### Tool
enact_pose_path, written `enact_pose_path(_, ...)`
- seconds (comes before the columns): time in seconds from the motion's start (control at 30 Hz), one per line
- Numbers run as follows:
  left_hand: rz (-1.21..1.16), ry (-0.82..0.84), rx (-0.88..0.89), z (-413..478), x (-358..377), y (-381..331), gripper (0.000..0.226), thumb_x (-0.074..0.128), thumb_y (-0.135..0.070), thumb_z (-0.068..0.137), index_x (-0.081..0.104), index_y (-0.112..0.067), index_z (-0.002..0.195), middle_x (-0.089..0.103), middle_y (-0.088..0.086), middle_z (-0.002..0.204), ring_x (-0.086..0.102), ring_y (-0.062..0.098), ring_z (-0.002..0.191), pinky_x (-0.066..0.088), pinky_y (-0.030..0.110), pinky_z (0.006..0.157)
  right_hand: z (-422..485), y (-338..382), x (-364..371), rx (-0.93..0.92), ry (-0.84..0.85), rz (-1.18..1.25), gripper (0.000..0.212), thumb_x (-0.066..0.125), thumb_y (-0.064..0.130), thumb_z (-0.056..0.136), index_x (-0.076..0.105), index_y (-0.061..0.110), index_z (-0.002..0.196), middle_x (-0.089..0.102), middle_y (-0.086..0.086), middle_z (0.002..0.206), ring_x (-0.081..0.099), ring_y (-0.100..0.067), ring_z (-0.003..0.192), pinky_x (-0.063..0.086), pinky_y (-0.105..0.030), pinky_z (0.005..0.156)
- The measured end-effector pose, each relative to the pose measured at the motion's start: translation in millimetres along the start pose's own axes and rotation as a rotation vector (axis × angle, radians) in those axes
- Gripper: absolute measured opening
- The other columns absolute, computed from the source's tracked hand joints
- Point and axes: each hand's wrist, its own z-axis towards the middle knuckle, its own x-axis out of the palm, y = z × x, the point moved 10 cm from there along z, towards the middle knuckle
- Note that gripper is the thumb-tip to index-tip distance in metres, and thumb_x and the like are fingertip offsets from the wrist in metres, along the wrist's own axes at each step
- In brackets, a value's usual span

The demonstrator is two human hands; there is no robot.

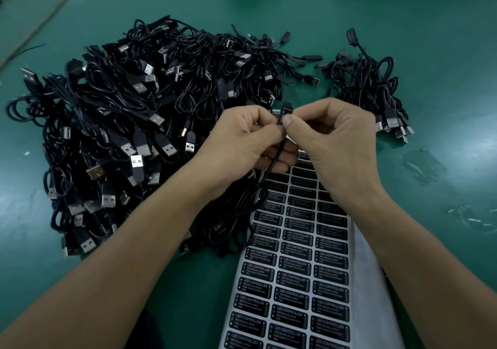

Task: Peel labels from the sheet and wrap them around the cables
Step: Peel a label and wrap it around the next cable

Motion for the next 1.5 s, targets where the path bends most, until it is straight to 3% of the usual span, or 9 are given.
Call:
enact_pose_path(0.13,-0.001,0.008,0.003,0,0,-1,0.017,0.059,-0.005,0.099,0.060,-0.009,0.083,0.075,0.007,0.071,0.074,0.019,0.065,0.057,0.024,0.056,0,-1,-1,0.000,-0.010,0.041,0.014,0.079,0.009,0.083,0.067,0.017,0.082,0.074,0.002,0.073,0.069,-0.006,0.065,0.053,-0.017,0.060)
enact_pose_path(0.27,0.008,0.012,0.004,0,1,-1,0.015,0.058,-0.005,0.099,0.059,-0.007,0.084,0.075,0.009,0.073,0.073,0.018,0.064,0.057,0.024,0.056,4,-7,-7,0.037,-0.031,0.147,0.043,0.083,0.011,0.077,0.044,0.022,0.093,0.075,-0.002,0.080,0.073,-0.014,0.073,0.054,-0.023,0.068)
enact_pose_path(0.47,0.035,0.014,0.004,0,1,-2,0.015,0.058,-0.004,0.099,0.061,-0.007,0.084,0.072,0.006,0.067,0.069,0.015,0.057,0.054,0.023,0.052,7,-19,2,0.113,0.042,0.184,0.032,0.080,0.014,0.080,0.062,0.023,0.105,0.074,0.004,0.076,0.066,-0.003,0.065,0.050,-0.015,0.063)
enact_pose_path(0.73,0.152,-0.055,0.017,0,-1,-2,0.015,0.065,-0.012,0.096,0.059,-0.007,0.084,0.062,-0.002,0.054,0.053,0.006,0.043,0.046,0.020,0.039,8,-20,7,0.127,0.101,0.210,0.006,0.074,0.009,0.088,0.072,0.014,0.090,0.068,0.005,0.067,0.056,-0.004,0.058,0.045,-0.017,0.055)
enact_pose_path(1.0,0.451,-0.112,0.187,-6,0,-25,0.028,0.066,-0.022,0.095,0.062,-0.010,0.071,0.068,0.006,0.057,0.062,0.024,0.047,0.051,0.033,0.044,8,-12,4,0.074,0.104,0.133,0.014,0.066,0.014,0.097,0.073,0.016,0.085,0.068,0.004,0.064,0.057,-0.005,0.057,0.047,-0.019,0.053)
enact_pose_path(1.07,0.580,-0.139,0.264,-9,-3,-39,0.032,0.067,-0.026,0.094,0.066,-0.013,0.065,0.066,0.003,0.054,0.056,0.016,0.044,0.044,0.028,0.044,8,-7,7,0.040,0.126,0.141,0.016,0.063,0.014,0.098,0.074,0.015,0.086,0.068,0.005,0.064,0.057,-0.006,0.057,0.047,-0.019,0.052)
enact_pose_path(1.2,0.592,-0.136,0.273,-9,-12,-52,0.034,0.069,-0.033,0.094,0.066,-0.021,0.062,0.059,-0.010,0.047,0.043,0.003,0.038,0.031,0.012,0.041,3,-3,17,0.059,0.224,0.210,0.018,0.057,0.019,0.102,0.072,0.019,0.111,0.067,0.003,0.074,0.058,-0.010,0.065,0.048,-0.021,0.057)
enact_pose_path(1.3,0.502,-0.225,0.279,-7,-28,-57,0.032,0.062,-0.026,0.098,0.065,-0.018,0.067,0.055,-0.013,0.047,0.043,0.001,0.039,0.032,0.010,0.043,-9,-4,36,0.101,0.381,0.125,0.043,0.067,0.034,0.092,0.062,0.018,0.132,0.074,0.006,0.087,0.066,-0.004,0.074,0.051,-0.019,0.064)
enact_pose_path(1.5,0.158,-0.383,0.222,-8,-55,-52,0.032,0.055,-0.020,0.101,0.062,-0.018,0.069,0.051,-0.011,0.049,0.037,0.004,0.042,0.030,0.018,0.038,-33,4,63,0.026,0.517,-0.064,0.016,0.080,0.031,0.081,0.075,0.018,0.089,0.072,-0.009,0.075,0.066,-0.031,0.069,0.053,-0.047,0.061)
